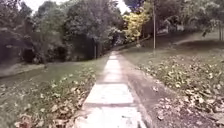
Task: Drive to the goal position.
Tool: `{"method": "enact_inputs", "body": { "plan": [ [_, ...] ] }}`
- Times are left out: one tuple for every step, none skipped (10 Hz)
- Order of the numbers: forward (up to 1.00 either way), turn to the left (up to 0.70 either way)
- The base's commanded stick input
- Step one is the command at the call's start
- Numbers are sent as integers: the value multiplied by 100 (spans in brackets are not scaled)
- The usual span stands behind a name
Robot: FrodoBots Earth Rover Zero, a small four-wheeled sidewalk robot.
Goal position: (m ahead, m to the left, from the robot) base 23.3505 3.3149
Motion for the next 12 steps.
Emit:
{"method": "enact_inputs", "body": {
  "plan": [
    [70,-21],
    [70,0],
    [70,0],
    [70,-18],
    [70,-29],
    [70,-26],
    [70,0],
    [70,0],
    [70,0],
    [70,-16],
    [70,-26],
    [70,-12]
  ]
}}
